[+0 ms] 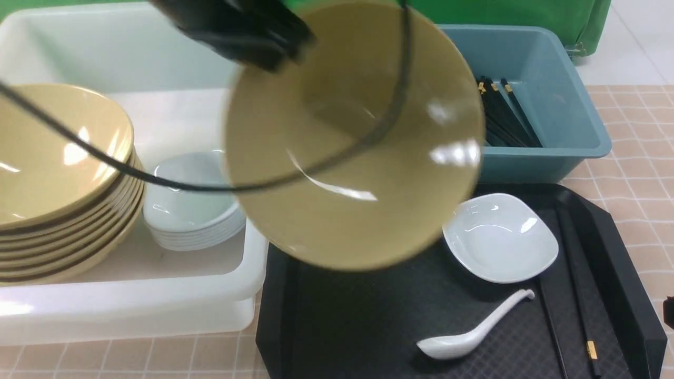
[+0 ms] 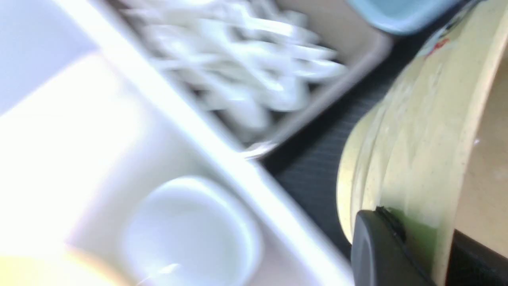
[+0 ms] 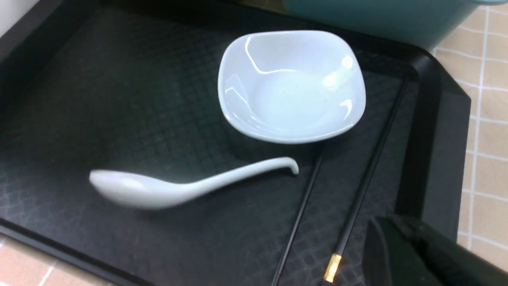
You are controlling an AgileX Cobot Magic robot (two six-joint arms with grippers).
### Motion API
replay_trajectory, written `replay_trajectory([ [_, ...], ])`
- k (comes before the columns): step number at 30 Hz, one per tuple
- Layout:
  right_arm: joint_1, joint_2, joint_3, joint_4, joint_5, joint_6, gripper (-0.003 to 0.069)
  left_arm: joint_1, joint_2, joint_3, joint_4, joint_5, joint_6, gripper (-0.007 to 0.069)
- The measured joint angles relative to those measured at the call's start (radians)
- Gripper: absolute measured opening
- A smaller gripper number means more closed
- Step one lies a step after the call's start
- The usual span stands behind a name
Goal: On brown table put chopsticks spoon bowls plates into blue grey white boxes.
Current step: 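Place the tan bowl onto the bowl stack in the left bin with the left gripper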
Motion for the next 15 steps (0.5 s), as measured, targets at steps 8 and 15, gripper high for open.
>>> replay_trajectory([
  [8,0.000,0.000,0.000,0.000,0.000,0.000,0.0047,0.484,-0.156,0.171,0.132,-0.086,-0.143,0.0006],
  [15,0.004,0.000,0.000,0.000,0.000,0.000,0.0048,0.784,-0.148,0.370,0.020,-0.252,-0.196,0.0006],
])
